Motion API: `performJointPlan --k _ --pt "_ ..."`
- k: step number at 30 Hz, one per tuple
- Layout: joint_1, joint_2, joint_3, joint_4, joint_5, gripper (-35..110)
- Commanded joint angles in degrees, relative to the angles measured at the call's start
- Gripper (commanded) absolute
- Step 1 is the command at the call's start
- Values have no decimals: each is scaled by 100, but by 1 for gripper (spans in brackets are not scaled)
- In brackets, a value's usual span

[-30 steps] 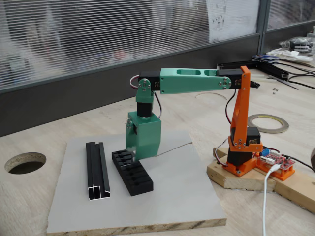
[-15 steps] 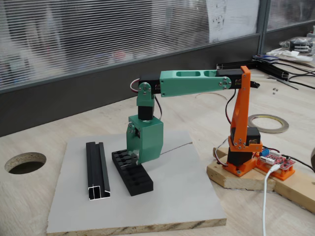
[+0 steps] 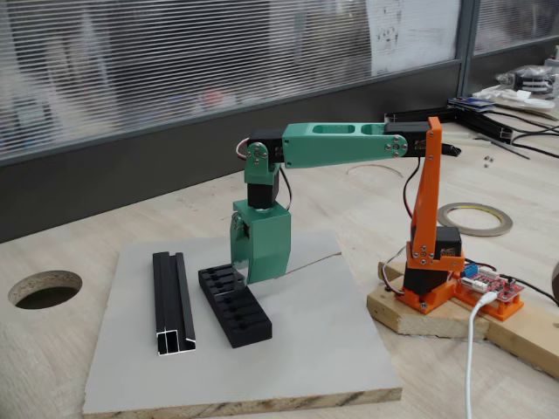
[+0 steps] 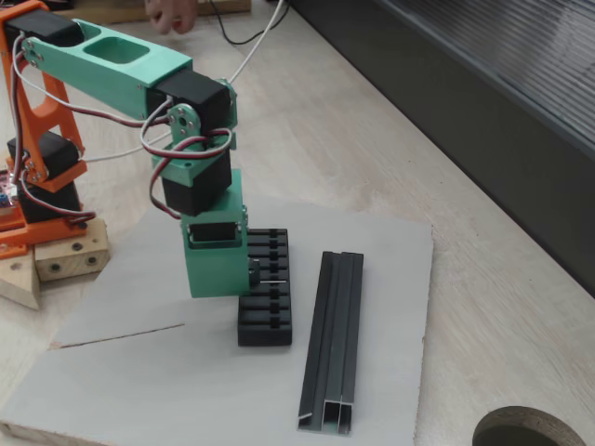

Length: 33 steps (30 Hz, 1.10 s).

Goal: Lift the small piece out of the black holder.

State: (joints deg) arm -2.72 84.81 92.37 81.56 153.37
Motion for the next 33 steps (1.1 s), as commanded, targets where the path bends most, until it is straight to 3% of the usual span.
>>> performJointPlan --k 1,33 --pt "-79 105 -53 35 44 38" --pt "-404 105 -62 35 44 38"
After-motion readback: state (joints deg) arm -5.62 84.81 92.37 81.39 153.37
